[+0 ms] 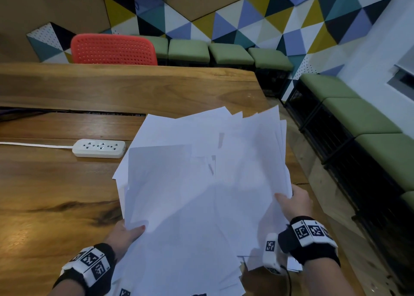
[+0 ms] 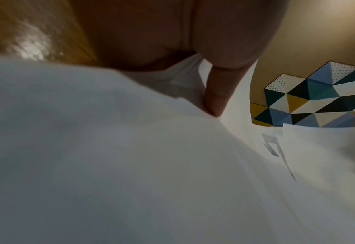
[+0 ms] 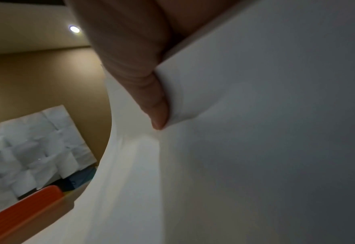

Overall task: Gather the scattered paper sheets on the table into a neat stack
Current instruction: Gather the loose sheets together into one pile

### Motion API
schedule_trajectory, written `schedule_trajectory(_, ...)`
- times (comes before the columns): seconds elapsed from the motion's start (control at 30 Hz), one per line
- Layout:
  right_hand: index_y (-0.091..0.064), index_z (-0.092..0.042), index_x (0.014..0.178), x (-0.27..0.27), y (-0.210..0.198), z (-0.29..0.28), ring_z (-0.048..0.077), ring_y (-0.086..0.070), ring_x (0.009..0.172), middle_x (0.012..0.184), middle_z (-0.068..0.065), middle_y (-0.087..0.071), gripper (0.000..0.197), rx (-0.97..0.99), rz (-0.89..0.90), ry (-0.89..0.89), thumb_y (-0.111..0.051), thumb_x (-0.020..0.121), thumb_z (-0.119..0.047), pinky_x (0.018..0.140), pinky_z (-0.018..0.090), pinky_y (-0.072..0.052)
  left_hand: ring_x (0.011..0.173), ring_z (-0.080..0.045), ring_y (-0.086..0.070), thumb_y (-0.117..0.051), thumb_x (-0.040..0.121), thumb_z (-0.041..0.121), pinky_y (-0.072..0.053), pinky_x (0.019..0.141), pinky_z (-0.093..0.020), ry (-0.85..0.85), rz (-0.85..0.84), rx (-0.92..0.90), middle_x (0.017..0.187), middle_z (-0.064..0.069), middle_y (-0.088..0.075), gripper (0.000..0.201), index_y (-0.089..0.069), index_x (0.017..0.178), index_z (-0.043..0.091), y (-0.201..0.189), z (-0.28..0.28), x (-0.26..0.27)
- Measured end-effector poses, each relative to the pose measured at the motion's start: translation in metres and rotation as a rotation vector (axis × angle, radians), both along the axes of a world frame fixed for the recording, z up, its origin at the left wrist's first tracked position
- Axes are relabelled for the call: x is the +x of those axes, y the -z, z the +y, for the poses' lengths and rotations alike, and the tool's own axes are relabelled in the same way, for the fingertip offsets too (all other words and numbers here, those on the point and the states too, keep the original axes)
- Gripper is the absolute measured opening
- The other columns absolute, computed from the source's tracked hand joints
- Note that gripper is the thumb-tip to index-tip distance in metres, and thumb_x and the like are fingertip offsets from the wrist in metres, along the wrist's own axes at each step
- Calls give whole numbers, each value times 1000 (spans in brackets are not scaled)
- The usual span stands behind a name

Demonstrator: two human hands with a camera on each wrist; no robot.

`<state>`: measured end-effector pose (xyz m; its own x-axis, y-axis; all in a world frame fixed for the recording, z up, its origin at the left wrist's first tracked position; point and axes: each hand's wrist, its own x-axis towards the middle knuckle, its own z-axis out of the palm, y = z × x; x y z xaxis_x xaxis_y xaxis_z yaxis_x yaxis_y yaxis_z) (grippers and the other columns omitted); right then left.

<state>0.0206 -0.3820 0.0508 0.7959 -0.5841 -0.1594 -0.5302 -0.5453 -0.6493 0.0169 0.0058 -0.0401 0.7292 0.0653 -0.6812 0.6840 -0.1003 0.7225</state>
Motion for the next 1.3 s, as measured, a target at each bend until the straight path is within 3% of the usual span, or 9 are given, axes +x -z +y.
schedule_trajectory(0.4, -64, -8, 108, -5, -19, 4, 37, -59, 101, 105, 17, -69, 24, -183, 109, -86, -56, 85, -12, 82, 34, -46, 90, -44, -62, -61, 85, 4, -51, 77, -43, -14, -39, -4, 100, -27, -65, 27, -55, 109, -6, 2, -1, 1)
schedule_trajectory(0.6, -57, -16, 82, -8, -46, 9, 35, -57, 82, 79, 11, -62, 7, -249, -56, -53, -54, 86, -11, 70, 33, -46, 92, -48, -61, -59, 85, -1, -49, 87, -54, -38, -33, -24, 97, -28, -65, 24, -56, 107, -8, -3, -3, 1)
schedule_trajectory(0.67, -59, -11, 86, -6, -62, 10, 33, -54, 78, 75, 8, -58, 5, -275, -112, -78, -54, 86, -10, 67, 31, -40, 89, -46, -61, -59, 85, -1, -49, 86, -52, -39, -26, -38, 96, -28, -65, 21, -57, 104, -8, -4, -4, 0)
schedule_trajectory(0.73, -61, -8, 91, -3, -80, 13, 35, -55, 79, 75, 10, -57, 9, -301, -173, -105, -55, 85, -9, 66, 30, -35, 90, -46, -62, -66, 80, 6, -48, 89, -54, -60, -25, -61, 97, -28, -66, 26, -58, 103, -6, -2, -3, 0)
schedule_trajectory(0.8, -62, -9, 95, -1, -96, 18, 38, -56, 83, 77, 13, -57, 12, -305, -232, -113, -55, 85, -9, 66, 29, -32, 92, -44, -65, -79, 56, 27, -47, 92, -58, -49, -77, -60, 97, -26, -70, 51, -64, 97, 0, 7, 0, 2)
schedule_trajectory(0.87, -63, -12, 98, 1, -107, 24, 38, -57, 86, 77, 10, -55, 15, -256, -307, -111, -56, 84, -9, 67, 30, -34, 94, -43, -65, -78, 37, 35, -46, 94, -58, -27, -106, -63, 97, -24, -71, 62, -67, 90, 5, 18, 5, 5)
schedule_trajectory(1.0, -59, -21, 84, 6, -108, 31, 31, -58, 74, 70, 4, -61, 18, 2, -456, -114, -58, 82, -3, 66, 32, -43, 94, -40, -65, -77, 39, 30, -47, 94, -53, 8, -119, -85, 96, -24, -70, 59, -65, 90, 3, 5, 0, 2)
schedule_trajectory(1.17, -60, -19, 84, 1, -74, 50, 20, -61, 68, 79, 4, -66, 23, 479, -415, -105, -58, 84, 4, 55, 27, -51, 55, -25, -59, -71, 61, 22, -49, 47, -25, -18, -223, -43, 51, -3, -66, 23, -64, 76, 5, -16, -10, -3)
schedule_trajectory(1.3, -61, -6, 97, -16, -14, 55, 32, -63, 83, 86, 11, -66, 16, 569, -180, -45, -58, 84, 2, 72, 38, -51, 80, -36, -63, -68, 51, 13, -51, 80, -45, -66, -203, -133, 61, -4, -73, 30, -65, 80, 8, -11, -7, -6)
